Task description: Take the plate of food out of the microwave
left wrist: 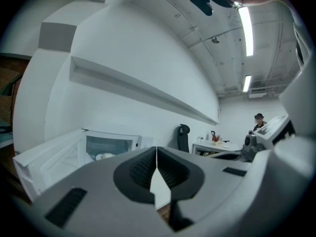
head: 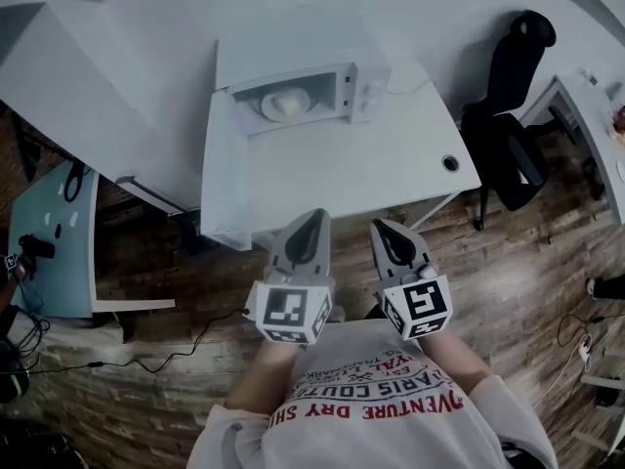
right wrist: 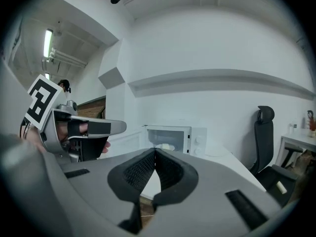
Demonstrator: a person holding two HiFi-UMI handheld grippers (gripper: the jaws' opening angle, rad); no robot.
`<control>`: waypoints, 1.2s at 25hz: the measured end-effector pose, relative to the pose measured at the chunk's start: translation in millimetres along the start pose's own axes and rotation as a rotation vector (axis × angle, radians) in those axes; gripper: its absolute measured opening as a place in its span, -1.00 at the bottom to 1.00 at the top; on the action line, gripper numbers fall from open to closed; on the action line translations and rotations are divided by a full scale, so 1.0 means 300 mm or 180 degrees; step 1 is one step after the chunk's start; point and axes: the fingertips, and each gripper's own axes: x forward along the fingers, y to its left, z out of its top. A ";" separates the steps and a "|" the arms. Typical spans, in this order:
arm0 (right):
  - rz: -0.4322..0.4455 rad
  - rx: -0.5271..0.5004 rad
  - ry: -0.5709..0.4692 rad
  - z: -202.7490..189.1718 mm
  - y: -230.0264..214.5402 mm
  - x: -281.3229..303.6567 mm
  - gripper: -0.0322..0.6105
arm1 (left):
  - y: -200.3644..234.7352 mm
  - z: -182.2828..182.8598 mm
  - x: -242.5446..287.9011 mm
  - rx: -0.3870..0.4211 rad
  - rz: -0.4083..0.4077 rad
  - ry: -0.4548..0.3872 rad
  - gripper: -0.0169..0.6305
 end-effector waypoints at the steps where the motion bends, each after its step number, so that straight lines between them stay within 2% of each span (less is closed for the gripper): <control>1: 0.0019 -0.0002 0.0009 0.001 -0.005 0.031 -0.86 | 0.025 -0.003 0.017 -0.0016 0.0026 0.0007 -0.92; 10: 0.0373 -0.0058 0.0060 -0.001 -0.092 0.300 -0.86 | 0.187 -0.058 0.201 -0.0149 0.0390 0.0103 -0.92; 15: 0.0699 -0.0240 0.0020 0.026 -0.188 0.464 -0.86 | 0.263 -0.037 0.361 -0.0166 0.0746 0.0053 -0.92; 20: 0.1197 -0.0279 -0.0021 0.069 -0.304 0.621 -0.86 | 0.321 -0.029 0.530 -0.0288 0.1179 0.0071 -0.92; 25: 0.1451 -0.0312 0.0054 0.082 -0.420 0.765 -0.86 | 0.363 -0.053 0.667 -0.0446 0.1509 0.0151 -0.92; 27: 0.1511 -0.0309 0.0087 0.074 -0.442 0.801 -0.86 | 0.371 -0.079 0.697 -0.0533 0.1544 0.0196 -0.92; 30: 0.1522 -0.0277 0.0130 0.054 -0.475 0.857 -0.86 | 0.372 -0.127 0.749 -0.0634 0.1430 0.0292 -0.92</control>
